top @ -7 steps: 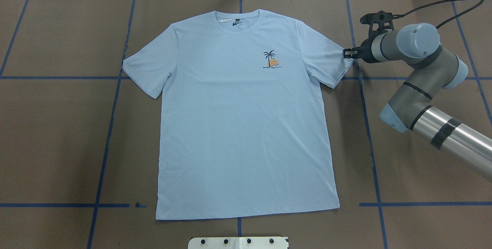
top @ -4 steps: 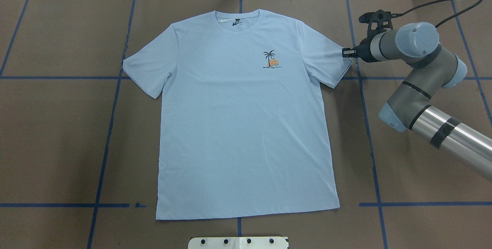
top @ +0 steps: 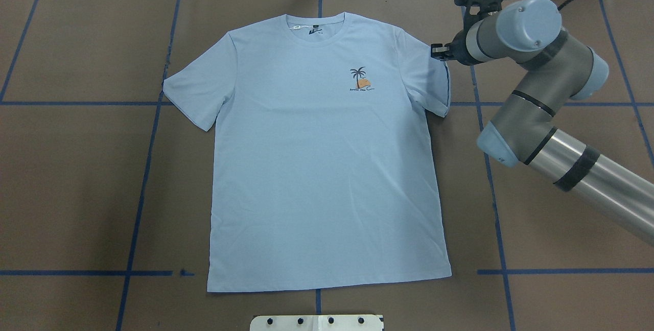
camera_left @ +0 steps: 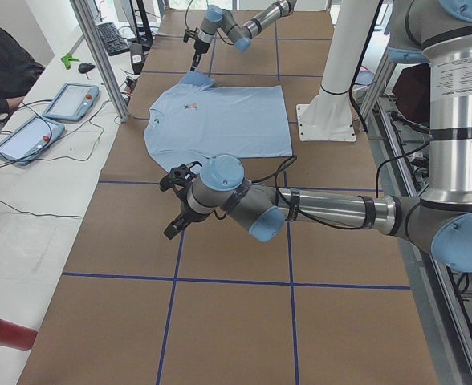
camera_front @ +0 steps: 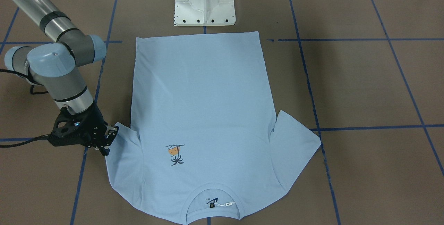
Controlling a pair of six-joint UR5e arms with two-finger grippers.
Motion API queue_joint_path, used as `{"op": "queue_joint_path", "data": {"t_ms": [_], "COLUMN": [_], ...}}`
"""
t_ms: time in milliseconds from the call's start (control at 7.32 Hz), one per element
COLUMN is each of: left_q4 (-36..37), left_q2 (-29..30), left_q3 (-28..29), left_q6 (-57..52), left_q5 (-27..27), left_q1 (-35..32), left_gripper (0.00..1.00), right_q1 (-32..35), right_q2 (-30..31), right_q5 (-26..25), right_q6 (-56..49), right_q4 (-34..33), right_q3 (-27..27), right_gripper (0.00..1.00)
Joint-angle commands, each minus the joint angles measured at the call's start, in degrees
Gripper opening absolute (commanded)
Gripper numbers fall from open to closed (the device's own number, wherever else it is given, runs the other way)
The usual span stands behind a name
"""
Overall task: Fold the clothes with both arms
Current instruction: 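Grasp the sleeve with the right gripper and fold it inward onto the shirt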
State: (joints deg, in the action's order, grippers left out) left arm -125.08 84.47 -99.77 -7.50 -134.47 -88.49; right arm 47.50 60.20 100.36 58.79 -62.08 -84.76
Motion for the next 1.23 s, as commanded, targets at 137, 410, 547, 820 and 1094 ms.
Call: {"op": "queue_joint_path", "data": {"t_ms": [137, 410, 547, 820, 1094], "left_q4": [0.0, 0.0, -0.1, -0.1, -0.1], "left_q2": [0.1, 0.2, 0.2, 0.2, 0.2], "left_q3": [0.4, 0.4, 0.3, 0.1, 0.2], "left_q6": [0.0, 0.0, 0.0, 0.1, 0.0], "left_q5": [0.0, 0.0, 0.0, 0.0, 0.0], "left_q1": [0.1, 0.1, 0.1, 0.1, 0.1], "left_gripper": [1.00, 1.00, 1.00, 1.00, 1.00], "right_q1": [-8.0, -11.0, -11.3, -12.3, -13.6], "right_q2": [-11.8, -16.3, -16.5, -16.9, -17.6], "right_q5": [-12.5, -17.6, -17.7, -18.4, -20.4], "right_q6": [9.1, 10.8, 10.8, 10.6, 9.6], "right_q4": [-11.1, -10.6, -10.6, -10.5, -9.7], "right_q3": [3.1, 9.9, 10.2, 10.9, 10.9], "right_gripper": [0.00, 0.00, 0.00, 0.00, 1.00]}}
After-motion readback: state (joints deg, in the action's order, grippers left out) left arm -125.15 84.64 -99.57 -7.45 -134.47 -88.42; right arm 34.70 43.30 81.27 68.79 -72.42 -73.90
